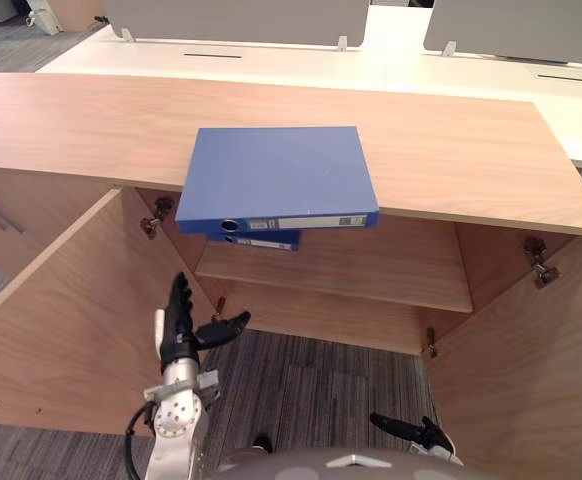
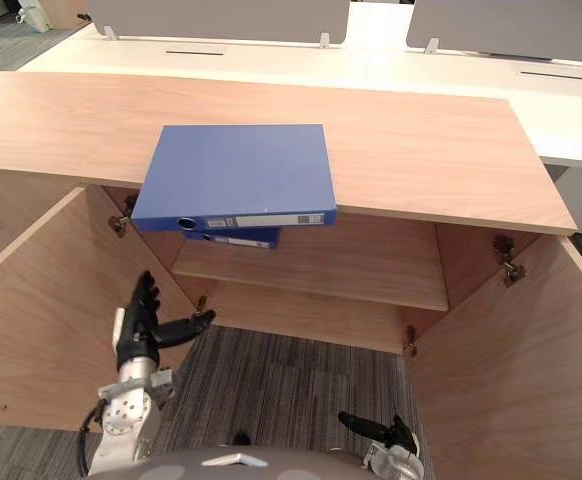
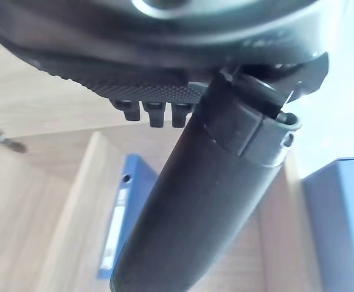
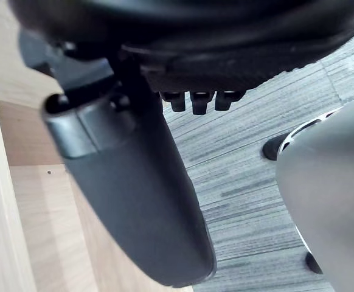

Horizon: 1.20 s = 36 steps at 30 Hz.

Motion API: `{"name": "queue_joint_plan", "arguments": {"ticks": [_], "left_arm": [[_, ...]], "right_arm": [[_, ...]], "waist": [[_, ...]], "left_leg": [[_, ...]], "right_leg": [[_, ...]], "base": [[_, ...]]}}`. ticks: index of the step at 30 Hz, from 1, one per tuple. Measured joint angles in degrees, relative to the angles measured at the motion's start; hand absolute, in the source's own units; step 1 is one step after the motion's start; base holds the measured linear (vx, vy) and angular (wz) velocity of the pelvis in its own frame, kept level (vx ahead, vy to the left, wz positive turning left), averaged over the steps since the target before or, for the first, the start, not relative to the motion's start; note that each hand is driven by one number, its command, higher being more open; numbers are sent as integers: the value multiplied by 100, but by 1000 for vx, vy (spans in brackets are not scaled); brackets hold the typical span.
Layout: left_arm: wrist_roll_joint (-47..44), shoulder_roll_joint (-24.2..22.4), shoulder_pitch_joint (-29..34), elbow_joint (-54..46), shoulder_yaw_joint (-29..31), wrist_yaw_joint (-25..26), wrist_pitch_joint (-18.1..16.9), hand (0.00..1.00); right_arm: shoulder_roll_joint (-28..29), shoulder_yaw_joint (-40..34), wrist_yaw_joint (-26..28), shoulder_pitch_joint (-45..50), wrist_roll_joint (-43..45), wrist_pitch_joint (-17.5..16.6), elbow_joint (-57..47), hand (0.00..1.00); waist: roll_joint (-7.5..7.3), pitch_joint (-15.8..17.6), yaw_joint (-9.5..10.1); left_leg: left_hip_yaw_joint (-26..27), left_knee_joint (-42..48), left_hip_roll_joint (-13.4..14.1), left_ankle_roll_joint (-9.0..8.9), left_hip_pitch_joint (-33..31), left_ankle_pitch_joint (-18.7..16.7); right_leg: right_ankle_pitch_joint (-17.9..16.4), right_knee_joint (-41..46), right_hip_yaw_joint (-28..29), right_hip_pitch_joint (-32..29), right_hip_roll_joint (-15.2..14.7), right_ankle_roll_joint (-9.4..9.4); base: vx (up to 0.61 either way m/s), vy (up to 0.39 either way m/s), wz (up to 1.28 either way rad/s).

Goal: Walk over to the cabinet, pick up the folder, carry it to the office cabinet, place the folder inside the office cabinet, then close the office cabinet door

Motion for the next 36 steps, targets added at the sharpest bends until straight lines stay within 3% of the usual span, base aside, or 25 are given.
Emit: {"name": "queue_joint_plan", "arguments": {"ticks": [6,8,11,19,21,24,29,36], "left_arm": [[271,15,12,-1183,-10,291,-229,100],[695,227,12,-1602,-16,346,-270,100],[1289,456,6,-1823,10,403,-339,100],[2099,469,0,-1872,337,567,-348,100],[2312,644,1,-2016,291,511,-336,100],[2772,1520,-29,-2348,-142,273,-376,100],[3288,1879,-255,-2431,-405,15,-578,100],[3455,2315,-689,-2427,-813,-92,-633,100]], "right_arm": [[-22,55,29,42,-2,-1,33,100],[-51,99,56,37,-2,-6,79,100],[-125,100,130,28,-4,-16,198,100],[-280,102,156,-19,-8,-19,515,100],[-312,106,183,6,-14,-20,543,100],[-382,116,247,19,-26,-15,686,100],[-405,117,277,45,-26,-11,777,100],[-442,138,302,118,-26,-6,792,100]], "waist": [[8,-58,65],[21,-90,67],[55,-188,67],[60,-284,41],[50,-287,38],[35,-300,0],[53,-312,-170],[74,-333,-202]], "left_leg": [[-22,321,35,-34,-47,-217],[-26,346,33,-40,-49,-226],[-51,376,24,-40,-62,-226],[-164,470,20,-41,-70,-226],[-166,474,19,-41,-72,-226],[-167,475,11,-41,-71,-224],[-162,486,11,-39,-47,-224],[-102,479,20,-40,4,-224]], "right_leg": [[-13,-2,230,96,11,-15],[-25,-3,316,101,14,-27],[-26,-26,398,103,17,-26],[-37,-85,420,206,27,-24],[-37,-86,424,206,27,-24],[-36,-93,430,210,23,-23],[-34,-92,490,219,27,-23],[-34,-88,589,214,34,-24]], "base": [[-6,-4,2],[-42,0,-1],[-46,-2,3],[-46,-9,6],[0,0,0],[0,0,0],[-5,2,-3],[-22,3,-6]]}}
